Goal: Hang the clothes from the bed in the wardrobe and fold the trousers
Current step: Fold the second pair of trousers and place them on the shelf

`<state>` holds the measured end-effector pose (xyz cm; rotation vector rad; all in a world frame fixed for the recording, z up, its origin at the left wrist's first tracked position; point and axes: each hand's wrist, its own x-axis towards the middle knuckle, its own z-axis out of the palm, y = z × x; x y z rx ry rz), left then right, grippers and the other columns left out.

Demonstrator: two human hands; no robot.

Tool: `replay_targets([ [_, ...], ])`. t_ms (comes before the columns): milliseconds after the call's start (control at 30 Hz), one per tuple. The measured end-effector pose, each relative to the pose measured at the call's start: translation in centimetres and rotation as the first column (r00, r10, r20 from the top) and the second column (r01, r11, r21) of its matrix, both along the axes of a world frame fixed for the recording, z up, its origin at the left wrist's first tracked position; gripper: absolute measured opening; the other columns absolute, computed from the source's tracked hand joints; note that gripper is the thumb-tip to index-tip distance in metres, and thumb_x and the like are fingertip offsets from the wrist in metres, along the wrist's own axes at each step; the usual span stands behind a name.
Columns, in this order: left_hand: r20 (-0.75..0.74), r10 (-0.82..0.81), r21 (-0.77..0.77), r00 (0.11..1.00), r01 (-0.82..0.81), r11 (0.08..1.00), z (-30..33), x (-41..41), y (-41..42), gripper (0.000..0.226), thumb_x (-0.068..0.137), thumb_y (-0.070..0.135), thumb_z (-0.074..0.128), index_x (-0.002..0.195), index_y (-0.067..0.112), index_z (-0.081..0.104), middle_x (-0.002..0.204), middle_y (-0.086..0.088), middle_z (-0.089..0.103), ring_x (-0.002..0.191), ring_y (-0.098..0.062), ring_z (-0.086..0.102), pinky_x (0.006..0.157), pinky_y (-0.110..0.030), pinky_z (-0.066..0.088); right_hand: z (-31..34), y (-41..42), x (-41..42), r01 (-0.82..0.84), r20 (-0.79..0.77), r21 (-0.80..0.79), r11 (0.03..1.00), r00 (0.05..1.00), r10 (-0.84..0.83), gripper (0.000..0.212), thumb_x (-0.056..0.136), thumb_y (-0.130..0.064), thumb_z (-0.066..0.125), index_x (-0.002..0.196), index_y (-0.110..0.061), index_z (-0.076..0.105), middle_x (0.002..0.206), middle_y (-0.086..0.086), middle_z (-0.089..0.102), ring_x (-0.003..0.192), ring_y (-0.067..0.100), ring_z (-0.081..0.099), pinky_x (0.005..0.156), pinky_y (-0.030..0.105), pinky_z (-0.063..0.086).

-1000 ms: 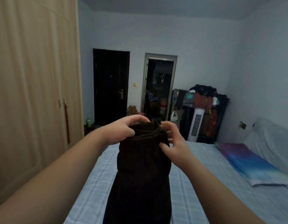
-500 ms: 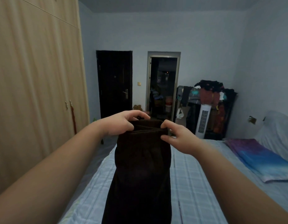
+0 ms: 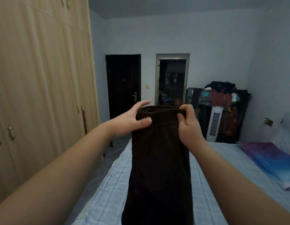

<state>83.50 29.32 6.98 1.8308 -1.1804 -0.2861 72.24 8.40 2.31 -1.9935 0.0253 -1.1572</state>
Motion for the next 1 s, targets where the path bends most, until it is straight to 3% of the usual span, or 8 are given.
replay_targets([
  [100,-0.076,0.021,-0.146,0.997,-0.032,0.989,-1.7,0.7,-0.4,0.085,0.078,0.025,0.085,0.146,0.044,0.038,0.133,0.011,0.055,0.119,-0.009,0.06,0.097,-0.032,0.054,1.0,0.2,-0.3,-0.038,-0.012,-0.01,0.999,0.999,0.038,0.013,0.104,-0.011,0.045,0.11,-0.023,0.047,0.087,0.001,0.057,0.07,0.002,0.056,0.063,0.033,0.051],
  [233,-0.021,0.236,-0.303,0.971,-0.231,0.924,-2.1,0.7,-1.7,0.046,0.079,0.016,0.084,0.118,0.029,0.062,0.108,0.007,0.068,0.094,0.001,0.066,0.077,-0.014,0.054,0.3,-0.1,-0.9,-0.21,-0.006,0.233,0.949,0.976,0.218,0.043,0.101,-0.019,0.057,0.139,-0.03,0.039,0.109,0.004,0.07,0.099,0.014,0.071,0.08,0.032,0.06],
  [367,-0.061,0.317,-0.363,0.947,-0.317,0.876,-2.3,0.4,-3.3,0.037,0.077,0.013,0.085,0.105,0.026,0.065,0.097,0.009,0.069,0.083,0.003,0.065,0.066,-0.007,0.049,-1.0,-1.1,-2.1,-0.191,-0.181,0.31,0.931,0.95,0.255,0.076,0.092,-0.043,0.065,0.155,-0.027,0.026,0.121,-0.018,0.056,0.1,-0.016,0.061,0.078,0.009,0.05],
  [500,-0.092,0.324,-0.363,0.941,-0.335,0.869,-2.2,-0.3,-4.5,0.037,0.075,0.012,0.086,0.104,0.024,0.065,0.096,0.006,0.07,0.088,-0.004,0.068,0.072,-0.017,0.052,-2.5,-2.8,-2.1,-0.158,-0.387,0.306,0.939,0.88,0.274,0.107,0.071,-0.054,0.084,0.156,-0.038,0.021,0.139,-0.014,0.052,0.125,0.009,0.054,0.104,0.034,0.047],
  [600,-0.099,0.316,-0.367,0.944,-0.33,0.87,-1.8,-1.3,-5.0,0.041,0.074,0.016,0.087,0.107,0.024,0.064,0.1,0.003,0.07,0.092,-0.008,0.068,0.074,-0.021,0.054,-2.5,-3.4,-1.9,-0.083,-0.341,0.329,0.941,0.919,0.2,0.068,0.076,-0.035,0.084,0.136,-0.029,0.053,0.12,-0.009,0.067,0.112,0.014,0.065,0.098,0.042,0.054],
  [667,-0.09,0.318,-0.384,0.944,-0.328,0.863,-1.3,-1.8,-4.9,0.046,0.074,0.021,0.088,0.109,0.03,0.06,0.107,0.004,0.068,0.096,-0.009,0.068,0.078,-0.023,0.056,-1.7,-4.1,-1.7,-0.095,-0.271,0.383,0.919,0.94,0.209,0.045,0.083,-0.025,0.079,0.125,-0.026,0.061,0.114,-0.005,0.071,0.106,0.016,0.068,0.096,0.046,0.056],
  [867,-0.328,0.045,-0.35,0.944,-0.165,0.922,-2.8,-2.3,-2.9,0.088,0.051,0.037,0.097,0.127,0.029,0.054,0.127,0.0,0.066,0.116,-0.015,0.065,0.097,-0.033,0.054,0.9,-4.7,-2.0,-0.177,-0.137,0.417,0.891,0.957,0.255,0.03,0.092,-0.023,0.069,0.121,-0.025,0.065,0.113,-0.002,0.072,0.107,0.019,0.069,0.096,0.048,0.055],
  [1000,-0.368,0.115,-0.276,0.923,-0.227,0.934,-3.9,-4.6,-2.3,0.042,0.076,0.034,0.082,0.113,0.025,0.067,0.115,0.004,0.074,0.108,-0.014,0.07,0.104,-0.041,0.051,2.0,-3.3,-3.9,-0.183,-0.131,0.401,0.898,0.958,0.254,0.019,0.094,-0.019,0.067,0.108,-0.032,0.066,0.11,-0.002,0.073,0.104,0.019,0.069,0.095,0.047,0.056],
])
